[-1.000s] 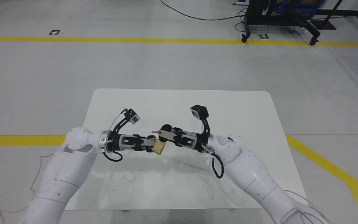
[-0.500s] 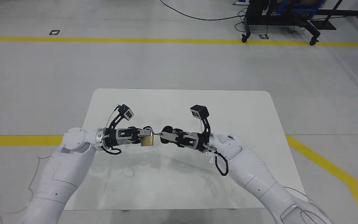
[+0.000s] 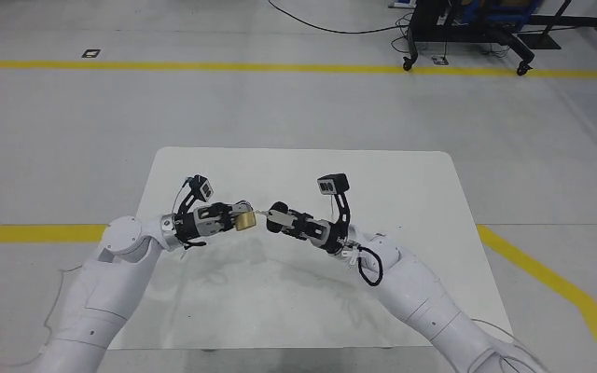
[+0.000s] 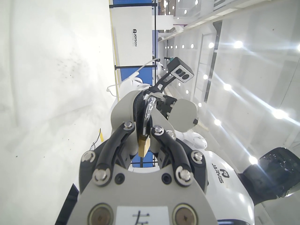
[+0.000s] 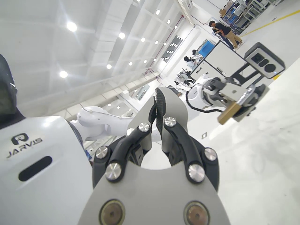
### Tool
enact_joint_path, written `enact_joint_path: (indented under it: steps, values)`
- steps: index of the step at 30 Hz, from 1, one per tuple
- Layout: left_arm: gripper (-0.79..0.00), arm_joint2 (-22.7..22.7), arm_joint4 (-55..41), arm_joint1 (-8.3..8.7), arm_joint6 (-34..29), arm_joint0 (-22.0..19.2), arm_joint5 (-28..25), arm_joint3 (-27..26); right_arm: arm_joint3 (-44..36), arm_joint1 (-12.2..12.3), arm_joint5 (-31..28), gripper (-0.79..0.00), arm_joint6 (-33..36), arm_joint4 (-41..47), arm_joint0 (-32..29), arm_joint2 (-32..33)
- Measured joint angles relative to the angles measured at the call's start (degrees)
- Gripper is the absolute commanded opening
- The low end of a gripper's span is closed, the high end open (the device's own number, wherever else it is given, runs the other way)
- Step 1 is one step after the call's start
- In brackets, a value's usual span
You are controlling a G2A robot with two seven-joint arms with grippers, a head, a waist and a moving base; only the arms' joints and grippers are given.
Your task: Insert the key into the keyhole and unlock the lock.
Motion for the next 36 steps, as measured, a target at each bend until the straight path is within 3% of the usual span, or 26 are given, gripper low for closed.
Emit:
enact_joint_path:
  steps: [12, 17, 21, 25, 36]
  values:
    - [-0.785, -0.08, 0.75, -0.01, 0.91, 0.10, 0.30, -0.74, -0.02, 0.02, 0.07, -0.785, 0.10, 0.16, -0.04, -0.04]
    - [-0.785, 0.93, 6.43, -0.07, 12.44, 0.25, 11.10, -5.94, -1.12, 0.41, 8.46, -0.785, -4.47, -0.62, -2.38, 1.27]
    - [-0.785, 2.57, 5.06, -0.93, 19.05, -2.18, 17.97, -6.35, -4.72, 1.16, 14.04, -0.785, -9.72, -1.02, -6.72, 3.91]
    - [-0.785, 3.48, 3.39, -1.54, 21.81, -3.59, 18.43, -5.86, -7.37, 1.65, 21.07, -0.785, -12.39, 0.26, -10.22, 5.05]
    - [-0.785, 3.44, 3.47, -1.51, 21.66, -3.52, 18.39, -5.88, -7.12, 1.54, 20.61, -0.785, -13.40, -0.13, -10.16, 5.12]
